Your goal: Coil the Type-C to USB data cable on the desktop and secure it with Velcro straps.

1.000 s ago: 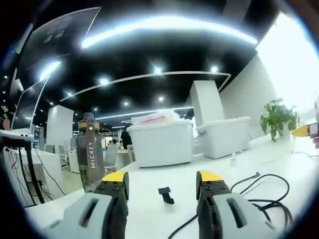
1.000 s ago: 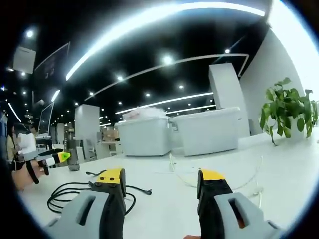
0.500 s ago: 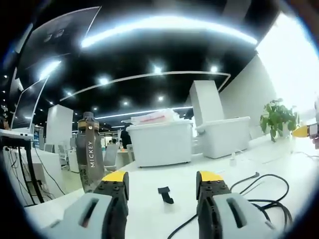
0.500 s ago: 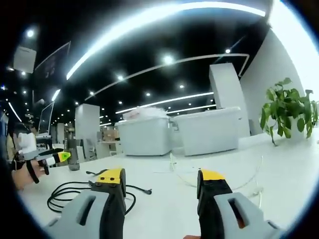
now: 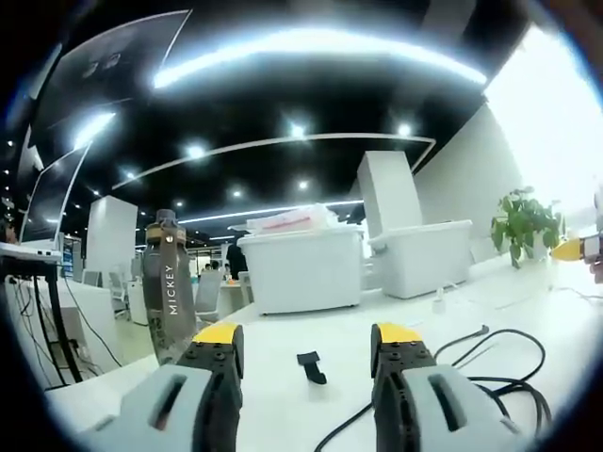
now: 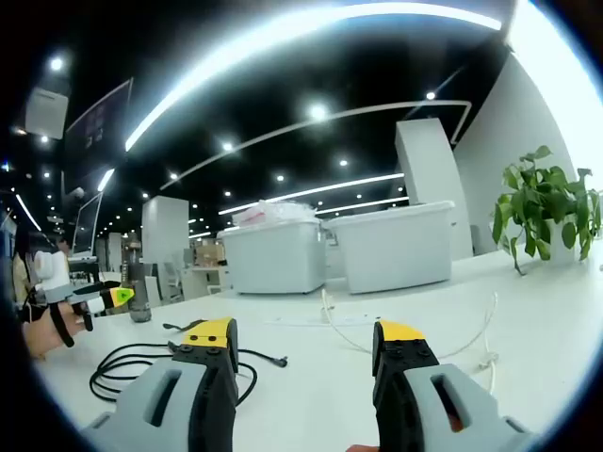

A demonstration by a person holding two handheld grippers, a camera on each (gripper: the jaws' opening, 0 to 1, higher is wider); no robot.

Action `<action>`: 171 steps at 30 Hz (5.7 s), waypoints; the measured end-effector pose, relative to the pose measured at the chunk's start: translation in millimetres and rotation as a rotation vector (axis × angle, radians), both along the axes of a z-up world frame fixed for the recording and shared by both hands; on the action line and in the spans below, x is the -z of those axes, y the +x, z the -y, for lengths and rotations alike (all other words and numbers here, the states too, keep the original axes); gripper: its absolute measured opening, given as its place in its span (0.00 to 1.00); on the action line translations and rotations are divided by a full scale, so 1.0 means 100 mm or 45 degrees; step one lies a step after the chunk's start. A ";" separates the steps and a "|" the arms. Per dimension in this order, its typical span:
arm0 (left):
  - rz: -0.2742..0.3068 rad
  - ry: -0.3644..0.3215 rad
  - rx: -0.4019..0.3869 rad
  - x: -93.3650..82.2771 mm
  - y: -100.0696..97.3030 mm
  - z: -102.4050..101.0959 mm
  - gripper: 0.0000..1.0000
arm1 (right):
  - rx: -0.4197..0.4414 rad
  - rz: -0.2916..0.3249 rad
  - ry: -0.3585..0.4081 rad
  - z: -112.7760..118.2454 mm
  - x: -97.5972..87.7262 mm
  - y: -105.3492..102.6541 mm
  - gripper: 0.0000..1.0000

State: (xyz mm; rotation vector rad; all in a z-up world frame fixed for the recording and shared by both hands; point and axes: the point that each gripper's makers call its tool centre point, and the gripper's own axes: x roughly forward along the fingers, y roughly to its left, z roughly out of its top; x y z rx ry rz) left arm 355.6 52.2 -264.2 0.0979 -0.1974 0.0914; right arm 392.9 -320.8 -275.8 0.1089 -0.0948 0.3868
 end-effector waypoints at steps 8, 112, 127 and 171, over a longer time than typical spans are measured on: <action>-0.003 -0.001 0.003 0.01 -0.01 0.01 0.55 | -0.002 0.000 -0.002 -0.01 0.00 -0.01 0.57; 0.028 -0.081 0.069 -0.13 -0.07 0.08 0.53 | -0.621 -0.833 -0.094 -2.20 0.95 -0.42 0.14; 0.028 -0.085 0.073 -0.12 -0.06 0.09 0.53 | -0.546 -0.622 -0.444 -2.49 1.03 -0.21 0.15; -0.011 0.750 0.635 0.07 -0.24 1.41 0.18 | -0.739 0.278 -0.681 -1.97 -0.10 -0.73 0.01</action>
